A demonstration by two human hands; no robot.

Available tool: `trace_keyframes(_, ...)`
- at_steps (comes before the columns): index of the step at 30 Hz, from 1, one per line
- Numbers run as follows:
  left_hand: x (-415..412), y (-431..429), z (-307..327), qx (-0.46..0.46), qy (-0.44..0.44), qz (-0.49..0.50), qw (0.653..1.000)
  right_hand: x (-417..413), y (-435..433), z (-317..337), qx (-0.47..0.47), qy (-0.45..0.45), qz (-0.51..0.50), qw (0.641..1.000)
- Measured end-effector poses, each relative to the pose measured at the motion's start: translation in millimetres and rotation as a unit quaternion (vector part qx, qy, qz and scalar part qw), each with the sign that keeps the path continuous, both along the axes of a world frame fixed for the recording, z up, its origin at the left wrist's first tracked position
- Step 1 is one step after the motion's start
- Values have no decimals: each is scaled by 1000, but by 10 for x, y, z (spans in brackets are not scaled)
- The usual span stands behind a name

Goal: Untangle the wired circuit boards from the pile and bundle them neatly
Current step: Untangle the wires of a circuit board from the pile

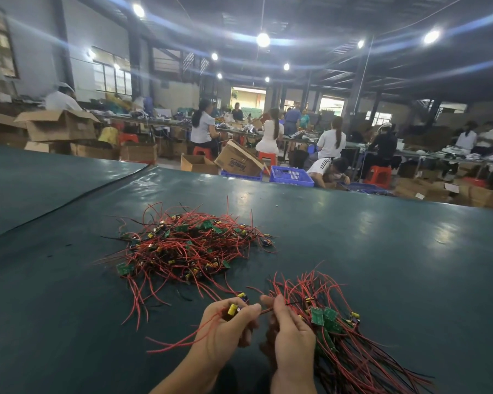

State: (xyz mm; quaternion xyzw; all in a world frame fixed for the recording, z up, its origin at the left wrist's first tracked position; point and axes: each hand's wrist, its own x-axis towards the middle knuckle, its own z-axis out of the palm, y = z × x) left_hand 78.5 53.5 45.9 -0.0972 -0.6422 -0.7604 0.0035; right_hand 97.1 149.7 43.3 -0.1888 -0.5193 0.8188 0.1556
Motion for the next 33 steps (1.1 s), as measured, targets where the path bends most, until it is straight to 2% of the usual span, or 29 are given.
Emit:
trace_keyframes(5, 33, -26, 72, 1, -2, -10, 1000, -50, 223, 71, -122, -20, -33, 992)
trace_keyframes(11, 43, -110, 98, 28, -19, -29, 999, -12, 307, 123, -243, -23, 31, 969)
trace_keyframes(14, 43, -123, 86, 40, -34, -38, 998, -36, 305, 108, -216, -22, 28, 976)
trace_keyframes(20, -7, -171, 39, 93, -81, -15, 992, -69, 282, 40, -116, 40, -7, 992)
trace_keyframes(28, -48, -208, 41, 89, -109, -33, 990, -26, 310, 79, -178, 52, 20, 982)
trace_keyframes(33, -73, -227, 62, 31, -131, -20, 991, -17, 347, 86, -181, 44, 6, 983)
